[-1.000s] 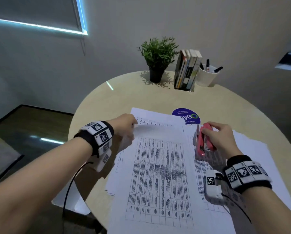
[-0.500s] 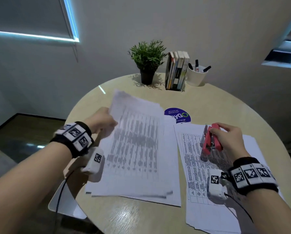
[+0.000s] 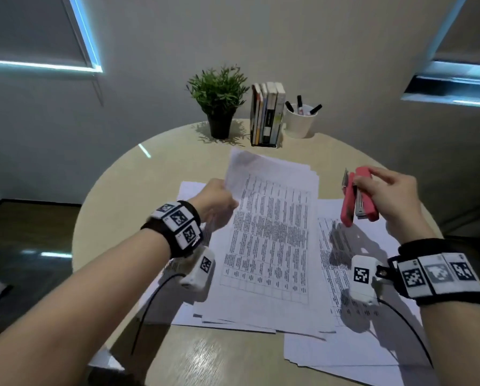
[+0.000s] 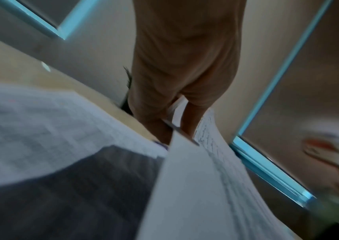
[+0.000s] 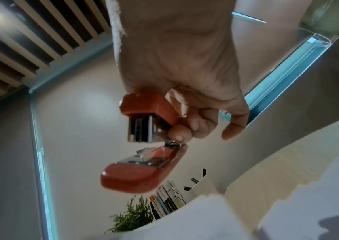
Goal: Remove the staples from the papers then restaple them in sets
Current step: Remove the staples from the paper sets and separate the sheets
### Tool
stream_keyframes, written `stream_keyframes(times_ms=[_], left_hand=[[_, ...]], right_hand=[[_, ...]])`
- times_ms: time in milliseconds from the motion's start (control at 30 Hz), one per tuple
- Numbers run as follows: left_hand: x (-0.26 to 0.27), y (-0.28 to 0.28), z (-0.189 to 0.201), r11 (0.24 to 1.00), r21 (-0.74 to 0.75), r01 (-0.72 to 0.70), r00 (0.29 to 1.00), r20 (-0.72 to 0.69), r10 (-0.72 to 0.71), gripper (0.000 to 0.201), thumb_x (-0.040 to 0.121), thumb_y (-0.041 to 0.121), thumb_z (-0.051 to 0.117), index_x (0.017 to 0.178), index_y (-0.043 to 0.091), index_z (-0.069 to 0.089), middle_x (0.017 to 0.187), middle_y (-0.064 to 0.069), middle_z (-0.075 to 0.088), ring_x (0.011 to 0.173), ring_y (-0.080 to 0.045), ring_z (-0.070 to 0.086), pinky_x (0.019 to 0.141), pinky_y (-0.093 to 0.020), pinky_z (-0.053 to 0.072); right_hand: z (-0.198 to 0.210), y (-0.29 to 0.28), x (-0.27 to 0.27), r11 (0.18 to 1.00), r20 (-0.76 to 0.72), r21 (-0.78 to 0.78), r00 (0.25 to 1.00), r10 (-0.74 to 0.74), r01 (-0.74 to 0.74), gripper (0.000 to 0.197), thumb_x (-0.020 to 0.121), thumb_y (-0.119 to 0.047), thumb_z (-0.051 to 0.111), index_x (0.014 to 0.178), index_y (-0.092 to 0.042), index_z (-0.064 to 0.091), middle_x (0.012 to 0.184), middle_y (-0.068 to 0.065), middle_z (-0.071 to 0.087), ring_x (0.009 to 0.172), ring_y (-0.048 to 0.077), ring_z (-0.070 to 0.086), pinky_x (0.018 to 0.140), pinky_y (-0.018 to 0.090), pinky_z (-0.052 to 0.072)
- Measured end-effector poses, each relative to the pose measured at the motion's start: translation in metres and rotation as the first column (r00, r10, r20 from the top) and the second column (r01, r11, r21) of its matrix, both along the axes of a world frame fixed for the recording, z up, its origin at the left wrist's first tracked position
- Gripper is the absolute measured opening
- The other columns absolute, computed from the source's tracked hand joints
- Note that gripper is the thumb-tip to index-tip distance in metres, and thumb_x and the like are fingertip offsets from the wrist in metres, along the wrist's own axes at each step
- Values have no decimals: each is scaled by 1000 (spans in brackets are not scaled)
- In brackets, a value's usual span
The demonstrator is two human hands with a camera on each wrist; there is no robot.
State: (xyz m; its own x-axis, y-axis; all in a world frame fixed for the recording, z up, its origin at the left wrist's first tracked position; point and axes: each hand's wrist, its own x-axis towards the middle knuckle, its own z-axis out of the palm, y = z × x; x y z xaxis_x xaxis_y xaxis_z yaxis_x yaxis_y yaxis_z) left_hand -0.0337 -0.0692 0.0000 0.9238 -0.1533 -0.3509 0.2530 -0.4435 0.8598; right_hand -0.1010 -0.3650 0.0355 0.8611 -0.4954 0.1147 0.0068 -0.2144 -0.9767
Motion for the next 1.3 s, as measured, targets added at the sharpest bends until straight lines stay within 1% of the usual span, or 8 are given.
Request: stream_keyframes(times_ms=[233, 367, 467, 600, 867, 1033, 1167, 1300], left_hand=[[-23, -88, -30, 992, 57, 110, 993, 41, -112, 8, 85, -3, 56, 83, 5, 54, 72, -3, 51, 73, -23, 55, 48, -20, 41], [0, -64, -31, 936, 330, 124, 939, 266, -218, 25, 88, 17, 63, 110, 5, 60, 106, -10, 63, 103, -28, 59, 81, -30, 48], [30, -19, -27, 860, 508, 44, 915, 324, -239, 48, 92, 19, 58, 136, 5, 45, 137, -11, 51, 124, -28, 49, 102, -38, 41], [56, 33, -30, 598, 797, 79, 925, 165, -343, 76, 80, 42, 73, 140, 10, 40, 143, -7, 46, 129, -28, 45, 104, -46, 37], [71, 60, -34, 499, 860, 103, 889, 145, -434, 86, 61, 65, 76, 129, 18, 51, 126, -6, 48, 119, -26, 46, 101, -46, 36], [64, 61, -38, 561, 827, 14, 873, 264, -411, 85, 63, 56, 81, 130, 15, 48, 125, -7, 44, 116, -27, 46, 99, -46, 39], [64, 65, -30, 708, 705, -34, 889, 344, -301, 33, 81, 11, 64, 113, 7, 60, 112, -13, 60, 104, -33, 57, 89, -42, 48], [61, 76, -16, 756, 655, -20, 905, 333, -265, 23, 75, 18, 72, 94, 5, 72, 97, -8, 67, 95, -26, 59, 86, -36, 50]], right_hand=[[-20, 10, 3, 998, -44, -43, 998, 44, -46, 41, 83, -6, 72, 123, -4, 66, 124, 7, 64, 95, 27, 69, 89, 39, 56], [-46, 27, 6, 993, -147, -67, 985, 90, -101, 28, 85, -3, 68, 110, -16, 69, 85, -6, 66, 61, 19, 58, 53, 26, 47], [-65, 37, 14, 989, -265, -54, 957, 118, -137, 17, 84, -2, 66, 98, -9, 72, 76, 9, 66, 57, 22, 57, 48, 24, 45], [-79, 38, 27, 984, -375, 8, 912, 168, -178, 13, 84, 1, 65, 94, -3, 73, 69, 16, 63, 54, 26, 54, 45, 26, 47], [-83, 37, 32, 982, -406, -27, 899, 162, -189, 8, 86, -2, 64, 85, 0, 72, 63, 16, 56, 53, 25, 46, 41, 20, 39], [-87, 37, 35, 985, -406, -49, 904, 132, -166, 7, 83, -5, 69, 81, -9, 74, 58, 5, 60, 47, 19, 51, 56, 27, 42], [-86, 37, 35, 986, -399, -57, 909, 122, -157, 7, 83, -5, 69, 82, -9, 75, 57, 5, 60, 49, 19, 50, 57, 28, 41], [-85, 39, 33, 988, -406, -43, 906, 121, -151, 7, 83, -4, 68, 83, -7, 74, 48, -1, 59, 47, 18, 51, 57, 28, 43]])
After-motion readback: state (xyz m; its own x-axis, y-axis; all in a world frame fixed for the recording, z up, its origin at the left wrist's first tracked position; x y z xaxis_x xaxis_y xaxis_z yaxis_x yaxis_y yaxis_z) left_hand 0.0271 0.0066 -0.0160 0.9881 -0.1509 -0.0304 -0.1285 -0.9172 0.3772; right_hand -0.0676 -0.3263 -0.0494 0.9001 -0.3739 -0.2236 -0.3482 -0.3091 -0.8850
